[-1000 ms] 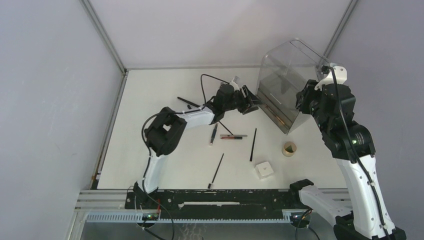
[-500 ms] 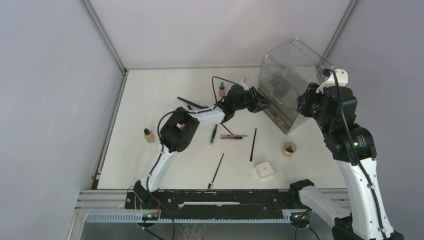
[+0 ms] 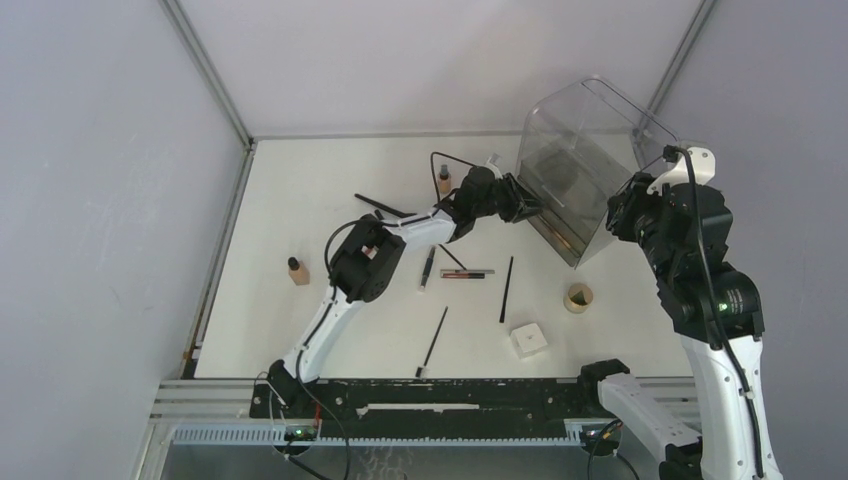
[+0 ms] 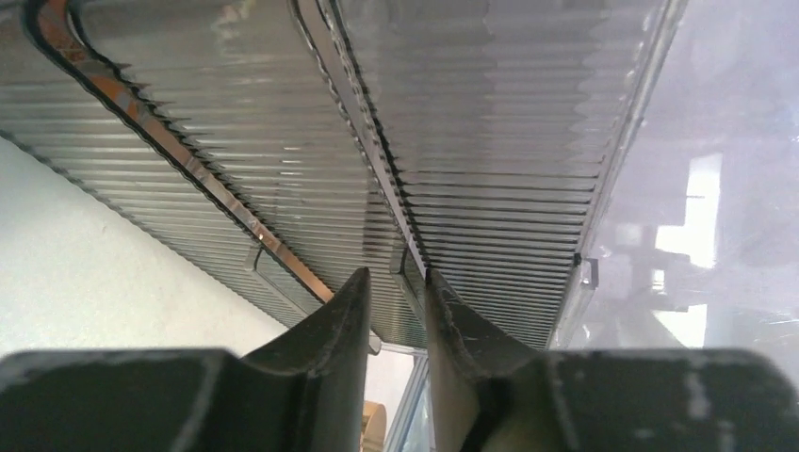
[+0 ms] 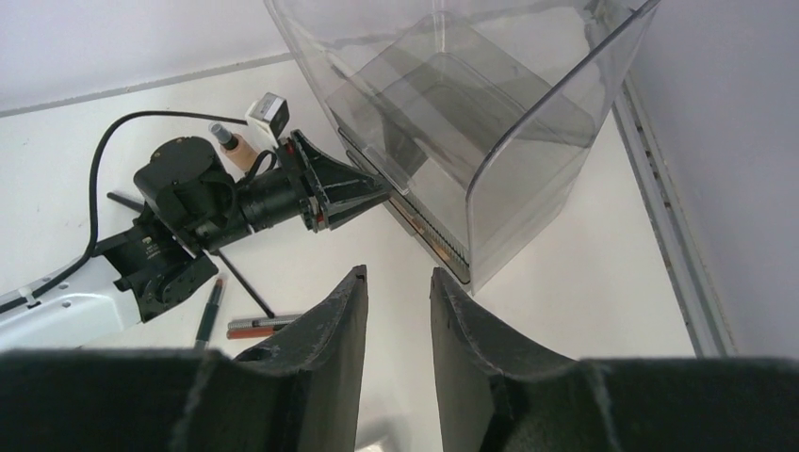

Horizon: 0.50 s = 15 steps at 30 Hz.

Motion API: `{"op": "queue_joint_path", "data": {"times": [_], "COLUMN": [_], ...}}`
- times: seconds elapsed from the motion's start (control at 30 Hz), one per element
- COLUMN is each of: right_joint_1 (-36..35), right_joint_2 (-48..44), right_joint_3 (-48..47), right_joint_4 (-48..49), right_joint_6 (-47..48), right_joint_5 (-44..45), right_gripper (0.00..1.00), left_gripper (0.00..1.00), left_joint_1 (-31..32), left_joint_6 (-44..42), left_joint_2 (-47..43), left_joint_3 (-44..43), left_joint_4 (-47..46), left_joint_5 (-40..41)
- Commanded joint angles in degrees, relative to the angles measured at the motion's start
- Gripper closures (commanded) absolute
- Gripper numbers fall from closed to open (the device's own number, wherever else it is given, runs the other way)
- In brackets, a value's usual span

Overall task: Organize the makeup
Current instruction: Open the drawer in the storage box.

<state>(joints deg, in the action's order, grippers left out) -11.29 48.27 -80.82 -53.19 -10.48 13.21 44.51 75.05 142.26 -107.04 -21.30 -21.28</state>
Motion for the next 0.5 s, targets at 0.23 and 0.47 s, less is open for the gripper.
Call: {"op": "queue_joint_path", "data": {"times": [0.23, 0.47], "right_joint_1": [1.0, 1.1], "right_joint_2": [-0.5, 0.5], "right_joint_3": [1.0, 2.5], "right_joint_4": [-0.1, 0.6], "right_joint_6": [0.7, 0.0], "right_joint_5": [-0.9, -1.7], "right_gripper": [0.63, 0.65], "left_gripper": [0.93, 1.00], "left_joint_1": [0.5, 0.6], "left_joint_6": [0.1, -5.4], "left_joint_2": [0.9, -6.2], "left_joint_3": [-6.7, 4.3], "left_joint_4": [-0.5, -2.4], "left_joint_5": [0.2, 0.5]}}
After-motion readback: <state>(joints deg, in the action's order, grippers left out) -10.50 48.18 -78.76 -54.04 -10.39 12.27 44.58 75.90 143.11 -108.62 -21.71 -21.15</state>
